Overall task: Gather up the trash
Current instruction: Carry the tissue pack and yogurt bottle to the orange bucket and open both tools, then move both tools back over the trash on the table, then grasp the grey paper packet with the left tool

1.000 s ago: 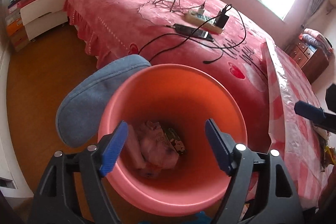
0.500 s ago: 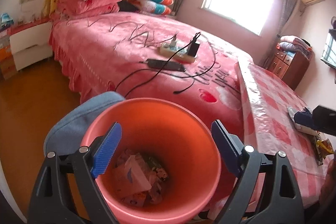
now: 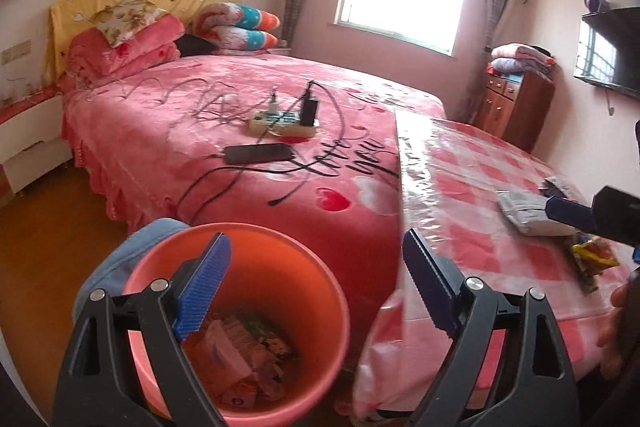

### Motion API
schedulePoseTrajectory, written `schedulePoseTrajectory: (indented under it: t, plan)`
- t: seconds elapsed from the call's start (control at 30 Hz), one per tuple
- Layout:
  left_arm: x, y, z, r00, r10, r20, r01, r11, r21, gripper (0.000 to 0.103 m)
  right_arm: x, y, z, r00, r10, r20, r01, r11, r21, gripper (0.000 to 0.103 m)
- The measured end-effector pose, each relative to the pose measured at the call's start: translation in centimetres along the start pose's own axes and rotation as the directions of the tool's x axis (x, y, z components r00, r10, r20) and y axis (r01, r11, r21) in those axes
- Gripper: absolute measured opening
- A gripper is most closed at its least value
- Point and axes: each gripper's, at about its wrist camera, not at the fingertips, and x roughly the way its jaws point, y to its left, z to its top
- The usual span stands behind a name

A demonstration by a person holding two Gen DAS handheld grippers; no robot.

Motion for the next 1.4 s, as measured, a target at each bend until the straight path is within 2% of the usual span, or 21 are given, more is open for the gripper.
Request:
schedulePoseTrajectory:
  t: [0.17, 0.37, 0.5, 0.6, 0.73, 0.9, 1.17, 1.4]
  plan:
    - [-0.1, -1.8, 0.1, 0.999, -0.034, -0.031, 0.035, 0.999, 0.023, 0.088, -1.7, -0.2, -0.2, 0.999, -0.025, 0.029, 0.025, 1.000, -0.013, 0.098]
    - [-0.5, -3.8, 0.0, 0.999, -0.046, -0.027, 0.047, 0.998, 0.050, 0.088, -3.7, -1.3, -0.4, 0.997, -0.050, 0.050, 0.050, 0.999, 0.013, 0.098]
    - [-0.8, -5.3, 0.1, 0.997, -0.071, -0.020, 0.072, 0.996, 0.059, 0.088, -4.9, -2.3, -0.1, 0.994, -0.096, 0.047, 0.095, 0.995, 0.024, 0.098]
    - [-0.5, -6.2, 0.2, 0.996, -0.078, -0.042, 0.080, 0.995, 0.052, 0.088, -5.8, -2.9, -0.4, 0.995, -0.091, 0.045, 0.089, 0.995, 0.043, 0.098]
    - [-0.1, -7.6, 0.2, 0.995, -0.073, -0.068, 0.078, 0.995, 0.067, 0.088, -7.0, -3.9, -0.5, 0.991, -0.125, 0.053, 0.122, 0.991, 0.054, 0.098]
    - [0.6, -9.5, 0.1, 0.988, -0.099, -0.117, 0.108, 0.992, 0.071, 0.088, -9.0, -5.3, -0.7, 0.980, -0.177, 0.087, 0.170, 0.982, 0.077, 0.098]
    - [0.9, -13.1, -0.1, 0.982, -0.126, -0.141, 0.145, 0.981, 0.128, 0.088, -11.8, -7.9, -0.9, 0.963, -0.234, 0.136, 0.219, 0.969, 0.118, 0.098]
    - [1.2, -16.4, -0.4, 0.971, -0.158, -0.178, 0.189, 0.966, 0.176, 0.088, -14.8, -11.1, -1.1, 0.935, -0.300, 0.187, 0.271, 0.948, 0.166, 0.098]
